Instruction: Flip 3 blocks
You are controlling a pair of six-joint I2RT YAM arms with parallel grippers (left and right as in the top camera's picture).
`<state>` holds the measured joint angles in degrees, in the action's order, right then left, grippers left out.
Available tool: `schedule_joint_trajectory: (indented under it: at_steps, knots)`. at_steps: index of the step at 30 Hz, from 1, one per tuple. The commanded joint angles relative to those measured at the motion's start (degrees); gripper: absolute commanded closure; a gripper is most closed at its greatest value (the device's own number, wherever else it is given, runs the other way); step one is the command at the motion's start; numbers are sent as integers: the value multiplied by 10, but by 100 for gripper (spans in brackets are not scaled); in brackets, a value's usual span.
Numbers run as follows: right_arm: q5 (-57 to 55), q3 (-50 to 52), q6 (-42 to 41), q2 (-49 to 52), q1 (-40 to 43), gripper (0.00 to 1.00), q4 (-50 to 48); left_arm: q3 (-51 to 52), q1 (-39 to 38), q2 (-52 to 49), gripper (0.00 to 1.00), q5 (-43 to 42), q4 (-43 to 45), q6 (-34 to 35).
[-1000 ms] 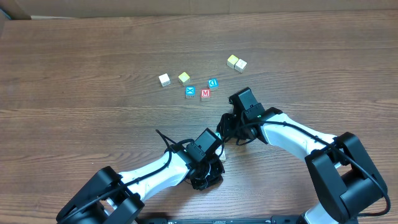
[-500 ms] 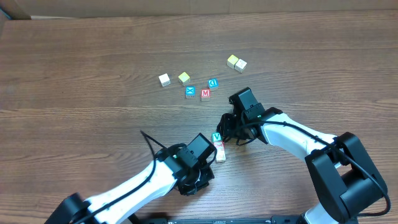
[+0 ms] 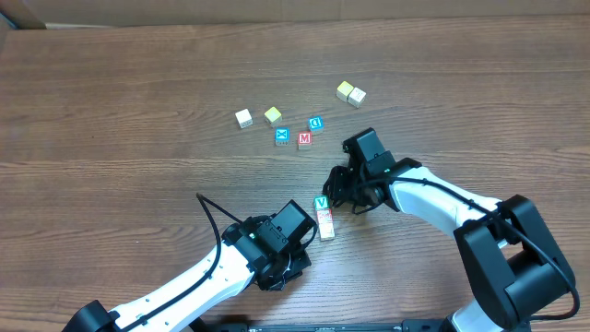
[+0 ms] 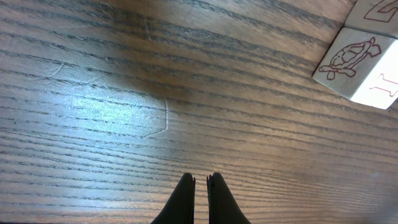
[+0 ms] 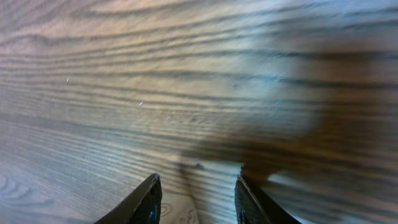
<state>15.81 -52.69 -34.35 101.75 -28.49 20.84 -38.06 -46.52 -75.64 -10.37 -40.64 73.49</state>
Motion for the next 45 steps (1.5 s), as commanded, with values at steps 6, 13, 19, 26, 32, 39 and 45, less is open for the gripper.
schedule_joint_trajectory:
  at_steps: [6, 13, 19, 26, 32, 39, 45]
  knots:
    - [-8, 11, -4, 9, 54, 59, -19, 1, -4, 9, 96, 23, -6, -4]
    - [-8, -28, 20, 9, 145, 57, 35, 1, 61, 54, 96, 92, -59, -32]
    - [-8, -91, 112, 9, 231, 57, 139, 1, 225, 177, 96, 101, -85, -129]
    - [-42, -195, 234, -8, 268, 55, 271, -8, 372, 271, 80, 106, -106, -276]
    - [-64, -307, 271, -49, 266, 60, 363, -96, 435, 276, 53, 110, -139, -373]
    - [-68, -376, 301, -140, 266, 63, 428, -254, 454, 276, 30, 196, -226, -414]
    - [-69, -376, 301, -247, 266, 67, 470, -339, 454, 276, 12, 198, -272, -431]
